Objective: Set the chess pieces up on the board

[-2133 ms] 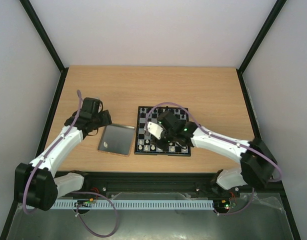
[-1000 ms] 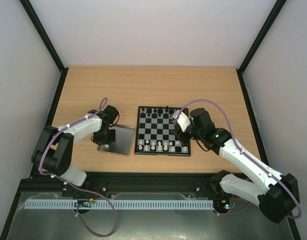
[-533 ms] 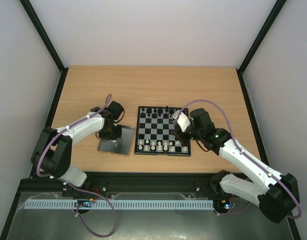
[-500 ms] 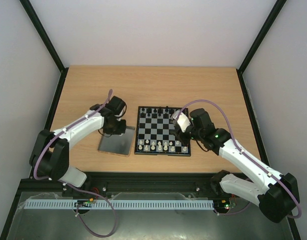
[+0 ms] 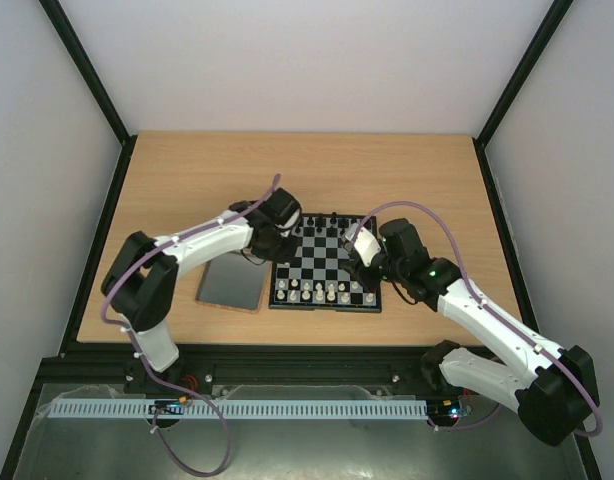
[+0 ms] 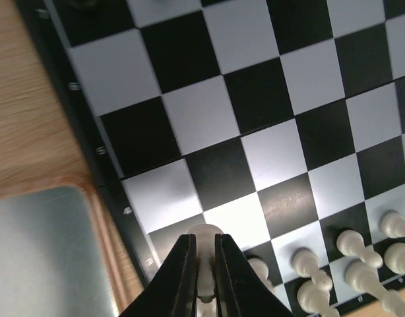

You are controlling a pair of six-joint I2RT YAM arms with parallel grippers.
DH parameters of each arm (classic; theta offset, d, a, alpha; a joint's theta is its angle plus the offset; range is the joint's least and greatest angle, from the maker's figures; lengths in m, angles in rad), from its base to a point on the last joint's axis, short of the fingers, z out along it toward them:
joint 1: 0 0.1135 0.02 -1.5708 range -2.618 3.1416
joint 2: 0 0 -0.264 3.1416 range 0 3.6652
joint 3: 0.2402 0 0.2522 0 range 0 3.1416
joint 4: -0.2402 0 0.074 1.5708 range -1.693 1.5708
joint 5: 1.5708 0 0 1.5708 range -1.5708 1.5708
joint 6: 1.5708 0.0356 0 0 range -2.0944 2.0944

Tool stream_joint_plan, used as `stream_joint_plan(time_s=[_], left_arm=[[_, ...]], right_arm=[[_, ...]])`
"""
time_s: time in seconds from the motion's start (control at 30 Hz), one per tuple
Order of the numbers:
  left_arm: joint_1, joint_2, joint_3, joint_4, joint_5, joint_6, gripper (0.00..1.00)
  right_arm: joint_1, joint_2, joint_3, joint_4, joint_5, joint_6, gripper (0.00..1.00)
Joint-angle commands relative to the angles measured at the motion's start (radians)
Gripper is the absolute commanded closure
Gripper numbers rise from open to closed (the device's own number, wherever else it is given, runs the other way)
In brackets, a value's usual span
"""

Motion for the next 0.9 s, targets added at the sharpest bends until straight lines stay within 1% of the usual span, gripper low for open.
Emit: stream_joint_plan(time_s=[0.0, 0.3, 0.33, 0.4, 0.47, 0.63, 0.77, 0.87], left_arm=[[-0.057, 0.075, 0.059, -0.023, -0.054, 0.012, 0.96], [-0.103, 0.155, 0.098, -0.015, -0.098, -0.017, 0.95], [-0.104, 0.159, 0.1, -0.014, -0.102, -0.016, 0.93], [-0.11, 0.165, 0.105, -0.02, -0.124, -0.019, 0.82], [-0.109, 0.162, 0.108, -0.028, -0.138, -0.022, 0.75], [-0.109, 0.074, 0.107, -0.036, -0.155, -0.002, 0.63], [-0.107, -0.058, 0.071, -0.043, -0.233, 0.019, 0.6], [-0.106, -0.17, 0.005, -0.026, -0.282, 0.029, 0.56]], right_arm=[[-0.004, -0.008, -0.025, 0.016, -0.01, -0.02, 0.65], [-0.004, -0.009, -0.026, 0.014, -0.018, -0.027, 0.65], [-0.004, -0.009, -0.026, 0.013, -0.018, -0.029, 0.65], [-0.004, -0.013, -0.03, 0.017, -0.012, -0.03, 0.61], [-0.004, -0.018, -0.033, 0.02, -0.01, -0.03, 0.59], [-0.004, -0.021, -0.033, 0.025, 0.004, -0.029, 0.57], [-0.004, -0.027, -0.041, 0.062, 0.09, -0.02, 0.52], [-0.004, -0.024, -0.023, 0.05, 0.082, -0.014, 0.5]])
